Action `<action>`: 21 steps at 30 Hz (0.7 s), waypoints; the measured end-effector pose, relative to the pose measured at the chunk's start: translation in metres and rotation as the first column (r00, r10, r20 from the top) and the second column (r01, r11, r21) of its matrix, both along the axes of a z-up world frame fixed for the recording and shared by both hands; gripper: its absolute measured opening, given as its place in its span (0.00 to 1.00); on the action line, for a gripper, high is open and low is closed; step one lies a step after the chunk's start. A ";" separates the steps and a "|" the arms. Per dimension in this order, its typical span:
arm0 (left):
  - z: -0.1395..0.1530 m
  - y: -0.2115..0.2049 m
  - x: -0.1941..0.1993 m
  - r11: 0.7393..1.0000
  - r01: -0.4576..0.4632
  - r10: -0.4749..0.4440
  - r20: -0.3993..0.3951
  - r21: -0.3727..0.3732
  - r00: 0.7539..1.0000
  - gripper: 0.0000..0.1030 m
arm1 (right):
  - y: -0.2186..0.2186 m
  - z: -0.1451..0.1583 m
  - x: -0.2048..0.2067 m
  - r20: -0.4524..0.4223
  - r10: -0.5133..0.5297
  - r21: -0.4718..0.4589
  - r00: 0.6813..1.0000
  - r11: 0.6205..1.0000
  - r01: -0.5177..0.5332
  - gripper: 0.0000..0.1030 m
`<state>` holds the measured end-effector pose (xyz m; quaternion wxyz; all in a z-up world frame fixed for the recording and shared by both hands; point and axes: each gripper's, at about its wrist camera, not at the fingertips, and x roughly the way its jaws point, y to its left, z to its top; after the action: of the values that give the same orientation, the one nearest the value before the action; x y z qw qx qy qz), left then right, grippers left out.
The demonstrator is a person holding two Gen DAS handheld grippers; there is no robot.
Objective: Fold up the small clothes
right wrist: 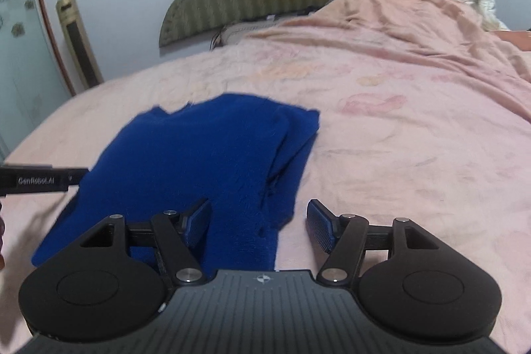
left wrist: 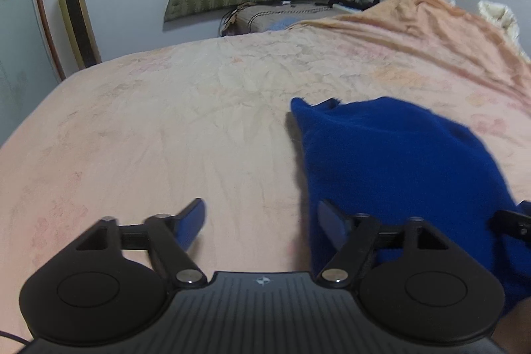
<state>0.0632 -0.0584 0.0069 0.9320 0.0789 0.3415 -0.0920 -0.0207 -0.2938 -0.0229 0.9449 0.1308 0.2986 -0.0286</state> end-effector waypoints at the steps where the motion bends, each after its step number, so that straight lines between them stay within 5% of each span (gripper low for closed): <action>1: -0.002 0.000 -0.004 1.000 0.020 -0.020 0.010 0.001 1.000 0.81 | -0.002 -0.001 -0.003 0.005 -0.003 0.007 1.000 1.000 0.003 0.67; 5: -0.006 0.005 -0.013 0.995 0.090 -0.092 0.065 0.035 0.994 0.82 | -0.013 -0.009 -0.007 -0.030 -0.003 0.057 1.000 0.998 0.005 0.70; 9: -0.001 0.022 0.003 0.965 0.159 -0.176 -0.064 -0.206 0.982 0.82 | -0.025 -0.011 -0.012 -0.025 0.030 0.133 0.999 0.991 -0.026 0.74; 12: -0.014 0.027 0.009 0.923 0.186 -0.257 -0.183 -0.337 0.949 0.82 | -0.028 -0.011 -0.011 -0.037 0.088 0.181 0.995 0.980 -0.080 0.75; 16: -0.037 0.029 0.008 0.884 0.194 -0.313 -0.228 -0.426 0.922 0.82 | -0.029 -0.016 -0.021 -0.020 0.227 0.273 0.974 0.938 -0.213 0.75; 21: -0.042 0.007 0.005 0.841 0.303 -0.414 -0.174 -0.449 0.893 0.80 | -0.037 -0.026 0.000 0.044 0.290 0.452 0.956 0.848 -0.278 0.73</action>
<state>0.0681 -0.0516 -0.0347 0.8392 -0.0687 0.4143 -0.3455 -0.0205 -0.3303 -0.0487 0.8781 0.3012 0.3252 0.1803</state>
